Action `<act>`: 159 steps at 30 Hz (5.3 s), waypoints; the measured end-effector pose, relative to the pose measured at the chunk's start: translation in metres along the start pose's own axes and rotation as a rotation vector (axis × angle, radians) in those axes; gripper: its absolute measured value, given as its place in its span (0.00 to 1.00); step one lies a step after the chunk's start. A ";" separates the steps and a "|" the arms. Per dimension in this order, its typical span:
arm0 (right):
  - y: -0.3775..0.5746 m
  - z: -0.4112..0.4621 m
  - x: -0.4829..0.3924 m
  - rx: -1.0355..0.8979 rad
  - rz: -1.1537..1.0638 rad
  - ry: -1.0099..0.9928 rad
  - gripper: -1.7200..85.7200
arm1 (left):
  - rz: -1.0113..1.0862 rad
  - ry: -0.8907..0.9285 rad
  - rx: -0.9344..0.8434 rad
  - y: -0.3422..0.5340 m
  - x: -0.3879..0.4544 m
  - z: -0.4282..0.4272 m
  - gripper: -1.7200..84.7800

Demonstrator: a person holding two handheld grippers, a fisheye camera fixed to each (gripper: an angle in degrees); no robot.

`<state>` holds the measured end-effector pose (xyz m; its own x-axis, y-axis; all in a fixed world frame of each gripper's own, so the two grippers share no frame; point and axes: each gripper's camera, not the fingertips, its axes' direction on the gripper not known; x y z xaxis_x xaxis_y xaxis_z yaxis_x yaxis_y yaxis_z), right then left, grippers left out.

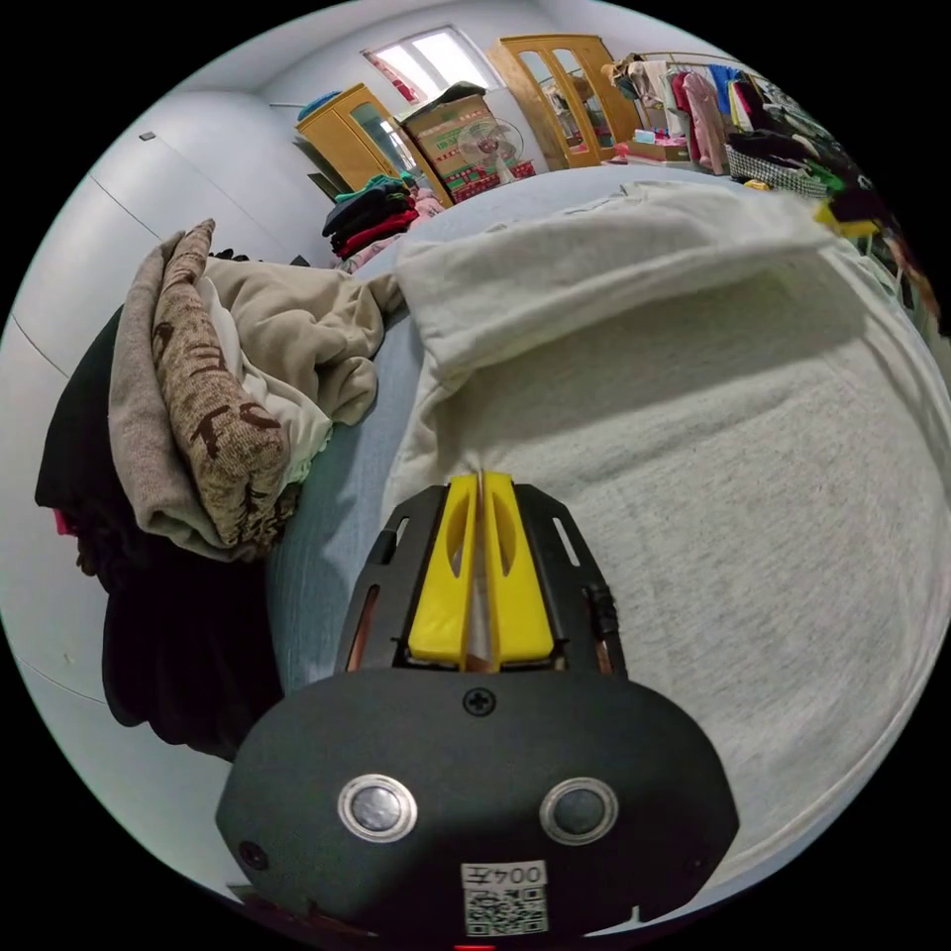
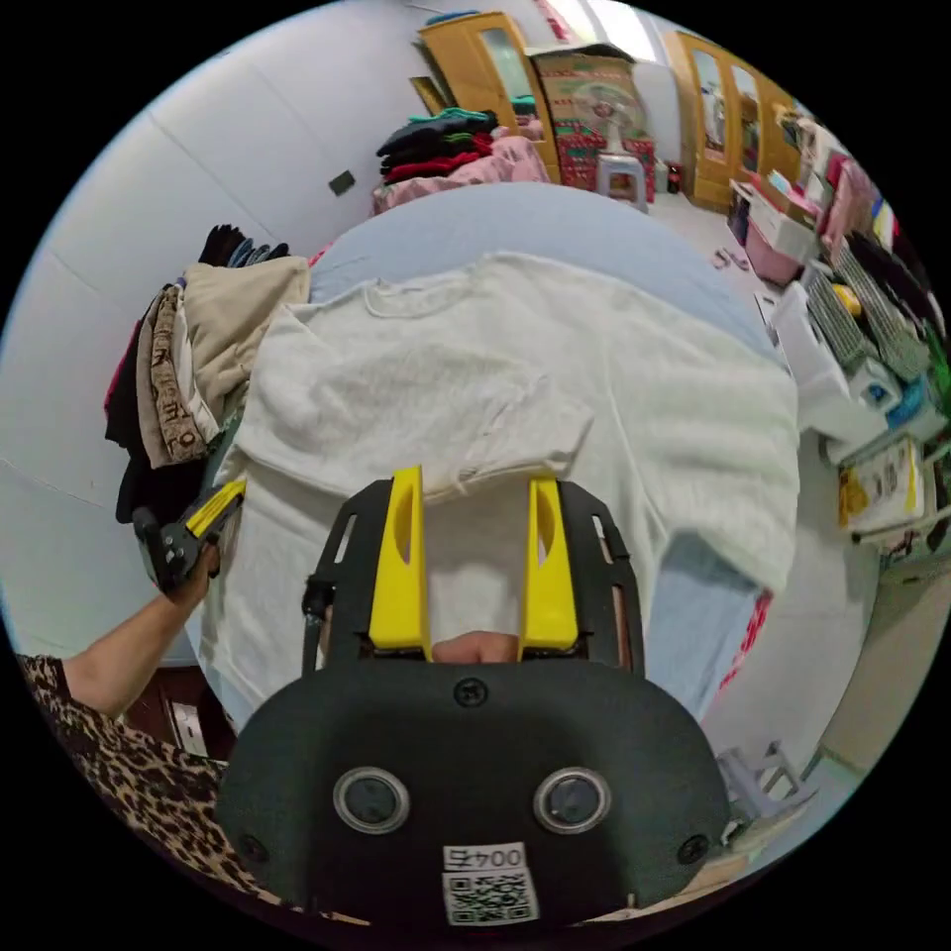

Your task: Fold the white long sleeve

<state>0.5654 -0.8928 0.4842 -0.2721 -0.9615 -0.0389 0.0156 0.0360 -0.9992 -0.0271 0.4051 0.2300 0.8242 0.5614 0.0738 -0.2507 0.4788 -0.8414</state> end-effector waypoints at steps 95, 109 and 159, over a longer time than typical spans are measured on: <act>0.039 -0.115 -0.026 0.016 -0.183 -0.027 0.14 | -0.208 0.149 -0.025 -0.044 -0.142 0.059 0.03; 0.101 -0.072 -0.264 -0.064 -0.128 -0.114 0.15 | -0.539 0.350 -0.053 0.004 -0.137 -0.066 0.14; 0.075 -0.017 -0.438 -0.297 0.556 0.031 0.01 | -1.207 0.568 -0.440 0.029 -0.060 -0.021 0.03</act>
<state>0.6695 -0.4643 0.4257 -0.3281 -0.7691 -0.5485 -0.1043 0.6066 -0.7881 -0.0733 0.3716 0.1897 0.5313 -0.4354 0.7267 0.8397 0.1568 -0.5200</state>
